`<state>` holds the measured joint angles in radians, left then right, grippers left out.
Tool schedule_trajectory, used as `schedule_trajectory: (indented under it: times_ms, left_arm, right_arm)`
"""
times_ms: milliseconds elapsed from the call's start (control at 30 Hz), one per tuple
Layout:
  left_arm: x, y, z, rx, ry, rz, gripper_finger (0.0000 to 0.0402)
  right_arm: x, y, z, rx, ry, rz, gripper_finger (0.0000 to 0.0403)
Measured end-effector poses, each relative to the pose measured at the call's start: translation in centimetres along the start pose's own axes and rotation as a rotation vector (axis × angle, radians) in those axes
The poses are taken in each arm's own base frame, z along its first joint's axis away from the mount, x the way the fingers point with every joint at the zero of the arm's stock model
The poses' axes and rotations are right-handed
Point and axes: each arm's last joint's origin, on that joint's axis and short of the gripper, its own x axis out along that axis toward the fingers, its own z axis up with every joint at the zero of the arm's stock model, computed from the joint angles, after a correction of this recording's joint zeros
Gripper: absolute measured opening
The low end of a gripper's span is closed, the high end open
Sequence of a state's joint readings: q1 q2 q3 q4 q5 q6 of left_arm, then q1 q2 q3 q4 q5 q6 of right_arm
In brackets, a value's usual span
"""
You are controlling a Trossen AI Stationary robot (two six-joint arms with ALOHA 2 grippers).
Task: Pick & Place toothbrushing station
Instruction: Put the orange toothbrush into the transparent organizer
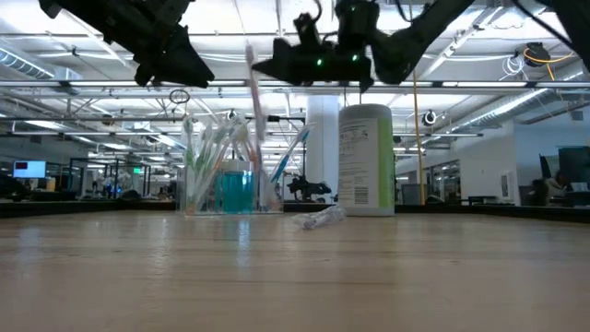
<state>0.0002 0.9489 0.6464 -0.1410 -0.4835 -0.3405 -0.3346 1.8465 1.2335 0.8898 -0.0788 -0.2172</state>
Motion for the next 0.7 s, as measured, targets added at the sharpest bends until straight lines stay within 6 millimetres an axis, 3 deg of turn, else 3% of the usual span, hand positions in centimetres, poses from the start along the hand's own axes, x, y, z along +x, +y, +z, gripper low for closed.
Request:
schedule_trajectory:
  times_ms: [333, 700]
  left_arm:
    - [0.0, 0.0, 0.0, 0.002, 0.004, -0.012, 0.0124]
    - [0.0, -0.1, -0.1, 0.002, 0.021, -0.042, 0.0124]
  right_arm:
    - [0.9, 1.0, -5.5, 0.051, 0.095, -0.061, 0.0]
    - [0.4, 1.2, -6.1, -0.059, 0.04, -0.069, 0.0]
